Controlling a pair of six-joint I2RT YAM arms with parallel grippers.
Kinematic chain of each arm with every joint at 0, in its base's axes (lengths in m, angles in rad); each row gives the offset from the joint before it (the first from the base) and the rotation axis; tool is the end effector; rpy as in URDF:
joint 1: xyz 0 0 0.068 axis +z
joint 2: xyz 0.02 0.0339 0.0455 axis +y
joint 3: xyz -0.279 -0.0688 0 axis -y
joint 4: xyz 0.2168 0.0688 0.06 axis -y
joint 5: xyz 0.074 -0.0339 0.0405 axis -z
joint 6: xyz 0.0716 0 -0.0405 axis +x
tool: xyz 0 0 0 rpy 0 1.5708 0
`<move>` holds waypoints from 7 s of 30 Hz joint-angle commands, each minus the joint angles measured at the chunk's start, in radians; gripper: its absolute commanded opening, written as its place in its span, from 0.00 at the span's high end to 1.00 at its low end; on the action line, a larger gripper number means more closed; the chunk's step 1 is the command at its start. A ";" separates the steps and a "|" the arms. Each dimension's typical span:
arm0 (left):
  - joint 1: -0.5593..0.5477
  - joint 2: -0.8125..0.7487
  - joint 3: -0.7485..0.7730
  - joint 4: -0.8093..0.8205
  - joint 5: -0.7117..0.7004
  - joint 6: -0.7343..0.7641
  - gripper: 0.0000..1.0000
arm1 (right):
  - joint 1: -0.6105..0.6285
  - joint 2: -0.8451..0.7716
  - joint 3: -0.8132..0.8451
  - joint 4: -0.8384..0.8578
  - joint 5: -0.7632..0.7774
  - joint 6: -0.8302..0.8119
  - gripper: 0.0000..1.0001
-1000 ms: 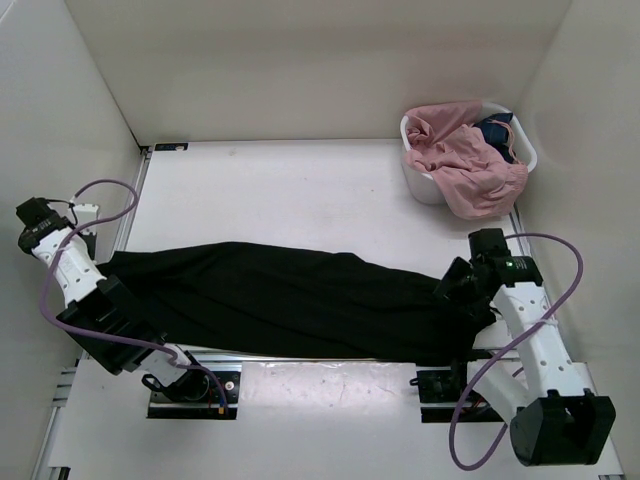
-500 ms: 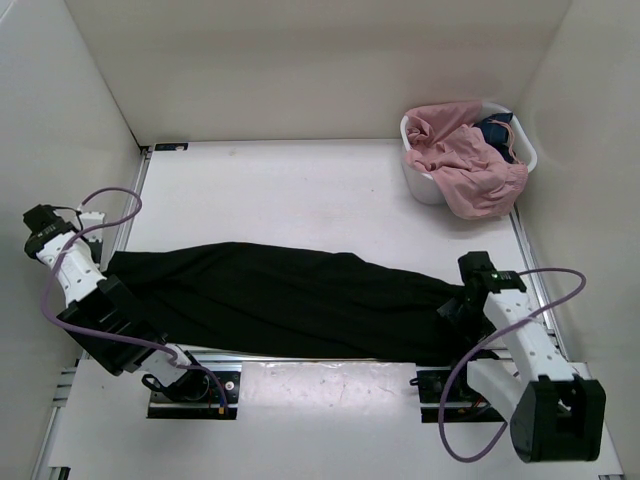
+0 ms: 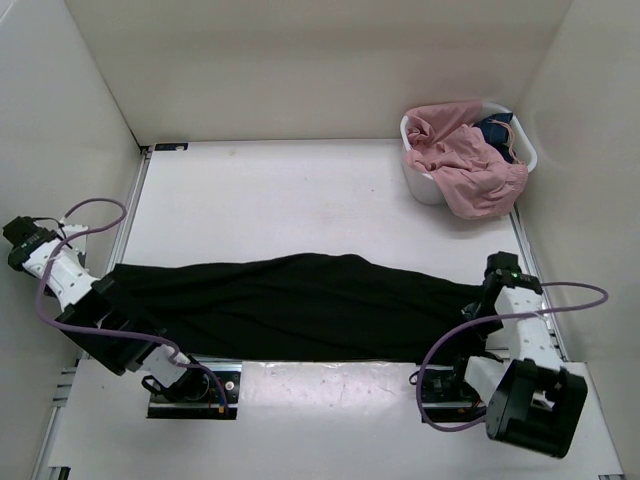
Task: Fold and stack the trousers
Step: Fold the trousers
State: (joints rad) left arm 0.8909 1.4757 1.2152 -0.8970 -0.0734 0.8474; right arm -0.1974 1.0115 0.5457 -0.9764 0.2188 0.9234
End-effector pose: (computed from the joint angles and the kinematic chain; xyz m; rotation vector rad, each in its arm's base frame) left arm 0.1700 0.2186 0.2602 -0.0849 2.8818 0.5299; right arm 0.1059 -0.0370 0.1635 1.5776 2.4751 -0.2343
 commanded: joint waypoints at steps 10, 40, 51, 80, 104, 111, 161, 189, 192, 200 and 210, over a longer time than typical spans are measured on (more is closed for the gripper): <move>0.017 0.028 0.086 -0.005 -0.101 0.077 0.86 | -0.129 -0.065 0.214 -0.116 0.024 -0.175 1.00; 0.092 0.120 -0.230 0.101 -0.235 0.131 0.86 | -0.234 0.006 0.189 -0.096 0.048 -0.238 1.00; 0.111 0.104 -0.263 0.101 -0.255 0.162 0.47 | -0.234 0.041 0.235 -0.119 0.060 -0.270 0.30; -0.415 0.096 -0.390 0.219 -0.086 -0.207 0.43 | 0.245 0.482 0.169 0.251 0.128 -0.061 0.42; -0.629 0.396 -0.011 0.130 0.089 -0.424 0.42 | 0.121 0.764 0.791 0.232 0.062 -0.383 0.31; -0.629 0.353 -0.051 0.112 0.078 -0.424 0.41 | 0.076 0.426 0.561 0.222 0.034 -0.287 0.07; -0.780 0.345 -0.141 0.047 0.072 -0.478 0.36 | 1.125 0.479 0.730 0.013 0.857 -0.051 1.00; -0.800 0.327 -0.216 0.078 0.054 -0.459 0.35 | 1.343 0.994 1.188 0.095 0.487 -0.319 0.25; -0.800 0.317 -0.217 0.087 0.044 -0.450 0.35 | 1.353 0.850 1.133 0.191 0.391 -0.406 0.24; -0.800 0.317 -0.217 0.087 0.044 -0.450 0.35 | 1.271 0.719 0.865 0.127 0.415 -0.362 0.73; -0.791 0.290 -0.227 0.087 0.026 -0.441 0.35 | 1.228 0.780 0.728 0.252 0.323 -0.399 0.43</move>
State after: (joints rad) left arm 0.1005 1.7454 1.0431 -0.8349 -0.0273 0.3996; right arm 1.0264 1.7935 1.2514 -0.7826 0.5671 0.5419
